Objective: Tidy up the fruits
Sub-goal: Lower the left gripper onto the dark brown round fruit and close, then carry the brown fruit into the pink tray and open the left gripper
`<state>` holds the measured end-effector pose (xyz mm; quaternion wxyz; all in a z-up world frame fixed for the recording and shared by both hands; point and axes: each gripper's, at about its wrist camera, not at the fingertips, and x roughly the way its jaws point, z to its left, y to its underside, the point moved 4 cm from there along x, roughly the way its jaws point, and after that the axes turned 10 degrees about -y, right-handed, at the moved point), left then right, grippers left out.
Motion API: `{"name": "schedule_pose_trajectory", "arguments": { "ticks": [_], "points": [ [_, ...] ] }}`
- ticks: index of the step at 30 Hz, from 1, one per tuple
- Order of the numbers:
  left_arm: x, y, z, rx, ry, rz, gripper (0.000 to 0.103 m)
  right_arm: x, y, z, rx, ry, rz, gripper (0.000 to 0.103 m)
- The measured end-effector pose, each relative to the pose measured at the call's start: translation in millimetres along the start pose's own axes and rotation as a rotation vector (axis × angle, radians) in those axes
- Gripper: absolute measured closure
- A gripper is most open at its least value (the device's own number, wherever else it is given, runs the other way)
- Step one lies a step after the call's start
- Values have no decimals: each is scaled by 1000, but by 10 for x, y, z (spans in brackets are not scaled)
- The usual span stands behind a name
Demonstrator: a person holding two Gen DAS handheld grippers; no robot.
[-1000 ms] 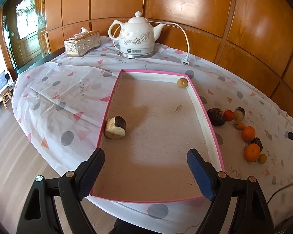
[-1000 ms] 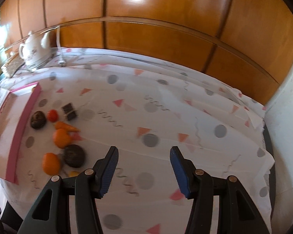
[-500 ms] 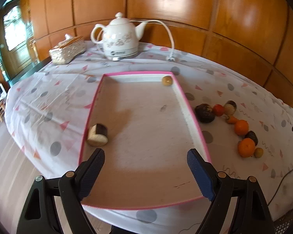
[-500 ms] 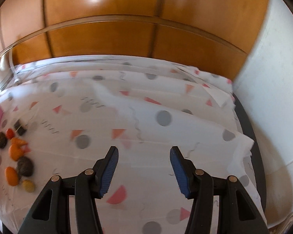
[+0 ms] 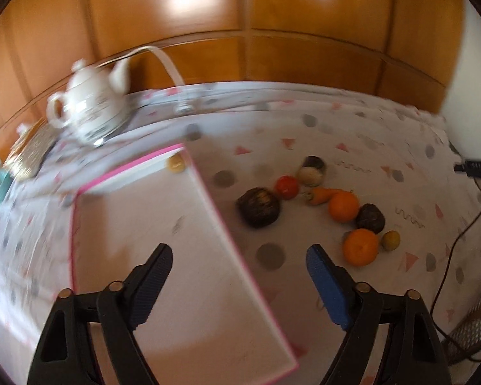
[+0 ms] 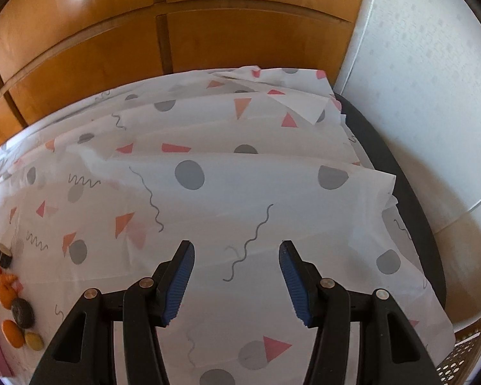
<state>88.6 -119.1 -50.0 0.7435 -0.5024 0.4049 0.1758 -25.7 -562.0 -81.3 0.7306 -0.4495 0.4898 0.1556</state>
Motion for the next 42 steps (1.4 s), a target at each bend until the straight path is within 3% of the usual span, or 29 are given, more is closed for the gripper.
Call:
{"name": "schedule_pose_trajectory", "arguments": {
  "ticks": [6,10,17,19,24,32,38,42],
  "points": [
    [426,-256,-300,174,7,43,34,-132,-75,-250,121,1,-65,47],
    [715,-357,-357,190,15,99,39,-153,-67,-493,248,-16,-72,47],
    [1145,-343,-426,240,-25,186,41,-59,-79,-301,177,-53,-37,47],
    [1156,-357,-385,198,8,180,50,-57,-70,-288,174,-59,-32,47],
    [1086,-330,-392,158,22,155,51,-39,-81,-215,140,-78,-26,47],
    [761,-336,-250,33,69,93,51,57,10,247,-61,-139,39,47],
    [535,-279,14,-69,53,62,51,100,80,407,-147,-126,65,47],
    [411,-203,378,-205,21,55,51,106,84,389,-150,-115,67,47]
  ]
}}
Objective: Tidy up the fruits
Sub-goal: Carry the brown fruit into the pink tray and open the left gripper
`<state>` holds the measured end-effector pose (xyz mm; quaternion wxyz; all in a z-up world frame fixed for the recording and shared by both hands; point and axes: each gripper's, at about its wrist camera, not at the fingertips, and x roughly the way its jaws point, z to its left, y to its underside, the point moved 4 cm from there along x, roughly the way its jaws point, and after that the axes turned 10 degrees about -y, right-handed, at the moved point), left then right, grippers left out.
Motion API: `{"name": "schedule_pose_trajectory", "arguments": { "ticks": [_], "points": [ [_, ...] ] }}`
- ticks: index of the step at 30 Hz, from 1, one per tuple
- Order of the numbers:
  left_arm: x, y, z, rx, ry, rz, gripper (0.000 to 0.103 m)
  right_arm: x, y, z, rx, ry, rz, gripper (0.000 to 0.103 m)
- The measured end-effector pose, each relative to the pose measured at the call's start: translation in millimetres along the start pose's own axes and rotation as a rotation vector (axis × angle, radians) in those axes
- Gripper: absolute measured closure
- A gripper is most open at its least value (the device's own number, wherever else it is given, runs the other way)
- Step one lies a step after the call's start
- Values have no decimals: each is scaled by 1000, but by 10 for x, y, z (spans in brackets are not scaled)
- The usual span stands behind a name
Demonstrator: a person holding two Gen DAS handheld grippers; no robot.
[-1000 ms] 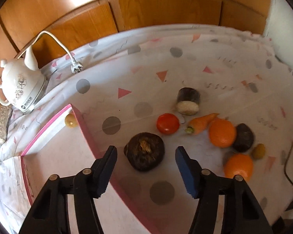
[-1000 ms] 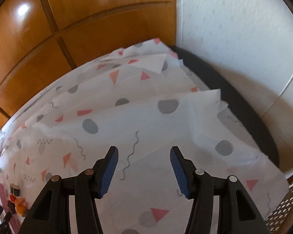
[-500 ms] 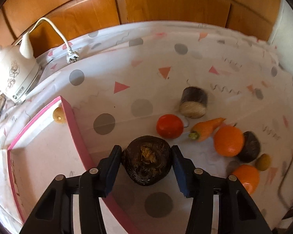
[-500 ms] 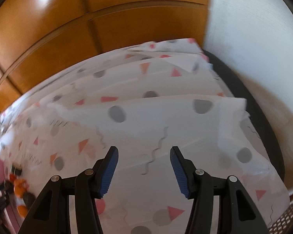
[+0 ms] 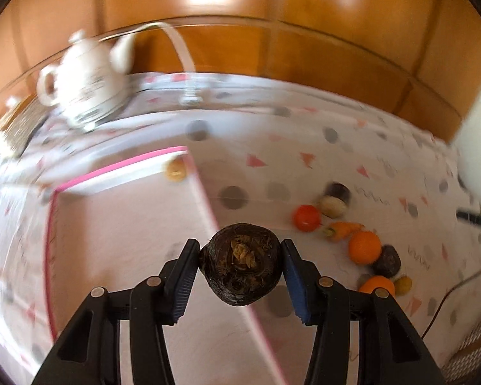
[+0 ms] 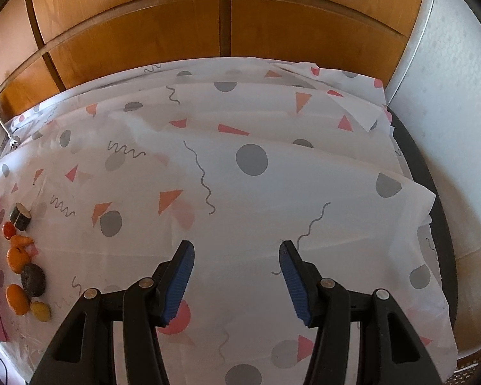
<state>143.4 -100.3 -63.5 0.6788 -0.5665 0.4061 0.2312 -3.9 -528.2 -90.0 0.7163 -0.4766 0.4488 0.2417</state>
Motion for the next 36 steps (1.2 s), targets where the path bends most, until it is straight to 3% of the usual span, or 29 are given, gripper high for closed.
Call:
{"name": "schedule_pose_trajectory", "arguments": {
  "ticks": [4,7,11,18,28,36],
  "points": [
    [-21,34,495,-158,-83,-2,51,-14,1,9,3,7,-2,47],
    [72,108,899,-277,-190,36,51,-25,7,31,-3,11,-4,47],
    [142,218,1181,-328,-248,57,51,-30,15,72,-17,2,-6,47],
    [14,336,1208,-350,-253,25,49,-57,20,349,-93,-128,-27,47],
    [-289,544,1187,-376,-251,7,39,-128,267,1129,-416,-310,-15,48],
    [-513,760,1172,-374,-261,-14,35,-124,569,1575,-595,-417,46,62]
  ]
}}
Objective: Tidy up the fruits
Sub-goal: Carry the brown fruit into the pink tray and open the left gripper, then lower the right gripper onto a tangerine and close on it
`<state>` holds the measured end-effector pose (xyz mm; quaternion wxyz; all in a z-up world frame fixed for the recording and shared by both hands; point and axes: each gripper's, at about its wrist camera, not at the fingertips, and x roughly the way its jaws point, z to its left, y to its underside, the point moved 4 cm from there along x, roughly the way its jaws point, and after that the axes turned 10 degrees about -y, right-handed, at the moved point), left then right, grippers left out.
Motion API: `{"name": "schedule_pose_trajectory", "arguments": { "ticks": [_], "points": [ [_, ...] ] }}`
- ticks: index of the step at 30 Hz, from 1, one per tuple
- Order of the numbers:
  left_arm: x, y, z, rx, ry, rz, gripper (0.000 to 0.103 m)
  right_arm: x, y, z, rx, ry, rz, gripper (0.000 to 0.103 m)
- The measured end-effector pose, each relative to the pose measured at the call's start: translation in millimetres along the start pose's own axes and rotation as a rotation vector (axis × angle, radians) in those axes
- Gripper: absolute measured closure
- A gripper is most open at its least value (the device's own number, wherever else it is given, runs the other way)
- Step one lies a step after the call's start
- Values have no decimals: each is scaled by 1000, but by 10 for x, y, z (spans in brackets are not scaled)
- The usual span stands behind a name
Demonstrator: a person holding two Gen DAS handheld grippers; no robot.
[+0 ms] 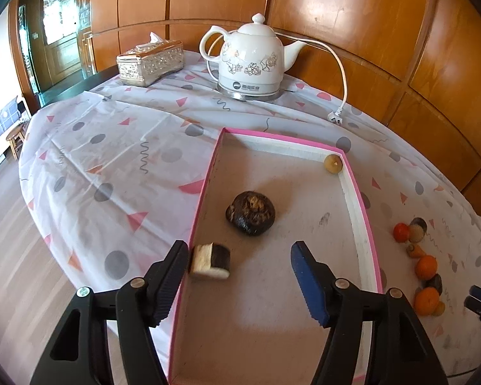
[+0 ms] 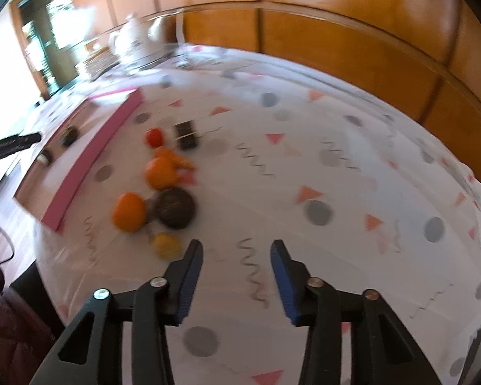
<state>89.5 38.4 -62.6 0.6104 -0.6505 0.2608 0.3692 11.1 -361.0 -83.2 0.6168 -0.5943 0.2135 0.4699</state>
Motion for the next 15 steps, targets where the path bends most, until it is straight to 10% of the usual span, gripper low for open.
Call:
{"name": "schedule_pose_trajectory", "arguments": {
  "ticks": [15],
  "points": [
    [-165,240,285,-33,-19,-11,32,283,-214,760,-149,-137,37,68]
  ]
}}
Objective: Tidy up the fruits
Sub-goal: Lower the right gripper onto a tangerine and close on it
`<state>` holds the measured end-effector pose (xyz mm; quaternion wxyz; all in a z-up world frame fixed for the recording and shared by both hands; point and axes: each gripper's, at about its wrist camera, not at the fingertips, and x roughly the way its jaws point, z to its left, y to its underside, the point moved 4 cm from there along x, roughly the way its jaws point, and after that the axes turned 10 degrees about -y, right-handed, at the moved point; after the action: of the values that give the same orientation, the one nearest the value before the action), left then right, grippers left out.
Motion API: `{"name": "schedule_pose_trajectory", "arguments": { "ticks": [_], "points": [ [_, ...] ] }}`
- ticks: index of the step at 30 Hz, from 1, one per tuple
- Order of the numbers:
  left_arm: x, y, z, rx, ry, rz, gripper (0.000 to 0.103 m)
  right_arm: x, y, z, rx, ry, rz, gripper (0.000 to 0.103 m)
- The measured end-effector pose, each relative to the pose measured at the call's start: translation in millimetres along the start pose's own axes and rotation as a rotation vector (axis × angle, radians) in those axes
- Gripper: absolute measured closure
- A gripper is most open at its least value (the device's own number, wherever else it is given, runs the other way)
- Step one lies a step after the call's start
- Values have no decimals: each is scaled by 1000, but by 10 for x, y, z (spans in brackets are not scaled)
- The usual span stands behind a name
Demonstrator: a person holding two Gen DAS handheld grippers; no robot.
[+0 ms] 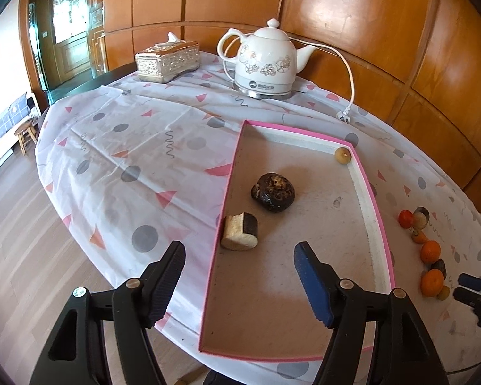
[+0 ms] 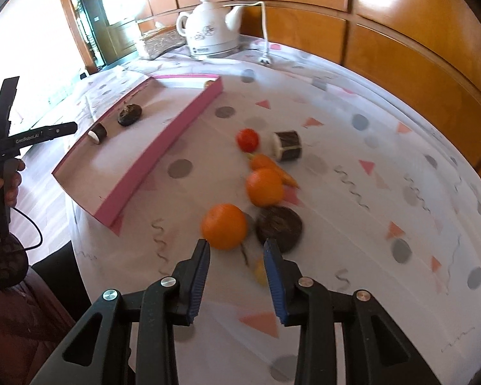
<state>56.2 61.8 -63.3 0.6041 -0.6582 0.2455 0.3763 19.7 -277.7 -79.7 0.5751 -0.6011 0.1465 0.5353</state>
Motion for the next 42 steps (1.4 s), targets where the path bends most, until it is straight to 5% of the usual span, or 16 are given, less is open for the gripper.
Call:
{"name": "schedule_pose_trajectory", "arguments": {
  "ticks": [17,42],
  "points": [
    [-83,59,372,-119,-33,-15,22,435,-151,167,-90,99,75,64],
    [-168,84,373,-112,-27,-56,22,523,-123,160,-132,218,119,67]
  ]
}}
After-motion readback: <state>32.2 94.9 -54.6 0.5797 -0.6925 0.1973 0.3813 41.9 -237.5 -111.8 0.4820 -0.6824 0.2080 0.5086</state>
